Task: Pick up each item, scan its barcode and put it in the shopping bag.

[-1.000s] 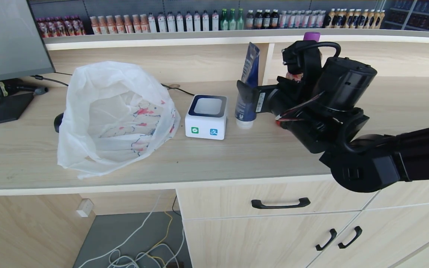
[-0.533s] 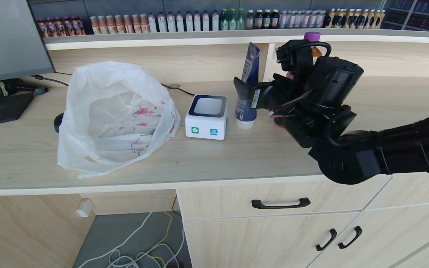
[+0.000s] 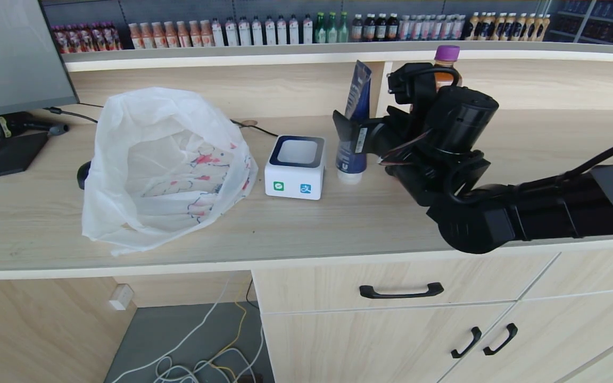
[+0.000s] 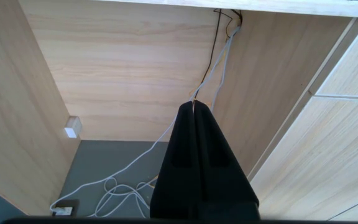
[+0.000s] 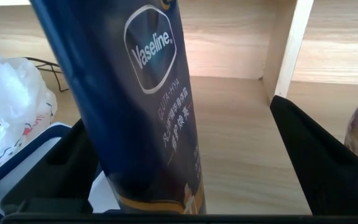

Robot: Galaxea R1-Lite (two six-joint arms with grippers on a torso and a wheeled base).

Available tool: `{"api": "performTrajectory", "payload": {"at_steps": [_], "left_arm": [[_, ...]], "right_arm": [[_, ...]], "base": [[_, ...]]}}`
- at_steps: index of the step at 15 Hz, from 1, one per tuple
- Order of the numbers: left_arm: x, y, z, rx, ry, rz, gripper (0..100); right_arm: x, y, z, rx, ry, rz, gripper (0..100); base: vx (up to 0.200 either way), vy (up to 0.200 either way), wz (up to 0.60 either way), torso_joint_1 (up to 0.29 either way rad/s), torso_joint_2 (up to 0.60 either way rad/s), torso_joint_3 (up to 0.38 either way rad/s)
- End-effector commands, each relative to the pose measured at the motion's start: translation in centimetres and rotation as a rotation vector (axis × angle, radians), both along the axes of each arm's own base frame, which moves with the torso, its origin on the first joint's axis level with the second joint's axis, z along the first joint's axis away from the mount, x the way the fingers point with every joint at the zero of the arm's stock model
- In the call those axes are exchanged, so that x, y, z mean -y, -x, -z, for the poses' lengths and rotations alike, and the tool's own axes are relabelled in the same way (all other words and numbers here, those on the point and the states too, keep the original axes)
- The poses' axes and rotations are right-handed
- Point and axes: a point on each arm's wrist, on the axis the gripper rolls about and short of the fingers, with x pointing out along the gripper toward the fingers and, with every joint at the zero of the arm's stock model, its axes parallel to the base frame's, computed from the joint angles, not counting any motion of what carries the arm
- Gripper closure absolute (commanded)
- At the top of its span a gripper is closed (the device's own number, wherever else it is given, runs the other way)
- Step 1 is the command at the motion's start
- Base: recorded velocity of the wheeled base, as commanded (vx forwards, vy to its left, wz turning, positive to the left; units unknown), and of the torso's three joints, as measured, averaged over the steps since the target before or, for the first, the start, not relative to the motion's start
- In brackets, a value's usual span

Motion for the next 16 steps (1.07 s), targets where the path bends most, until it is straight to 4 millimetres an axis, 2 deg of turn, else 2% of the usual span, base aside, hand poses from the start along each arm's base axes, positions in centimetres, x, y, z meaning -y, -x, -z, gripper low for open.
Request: {"api": "performTrajectory", "payload": {"at_steps": [1, 16], "left_arm": [[0.0, 0.0, 0.0, 0.0, 0.001, 0.0, 100], [0.0, 0.0, 0.0, 0.0, 0.001, 0.0, 100]], "right_arm": [[-0.2, -0.6, 0.5, -0.005, 0.004, 0.003, 0], [-0.5, -1.4, 2.3, -0.045, 0.017, 0.004, 0]], "base": [[0.0, 0.0, 0.0, 0.0, 0.0, 0.0], [0.0, 0.0, 0.0, 0.0, 0.0, 0.0]]}}
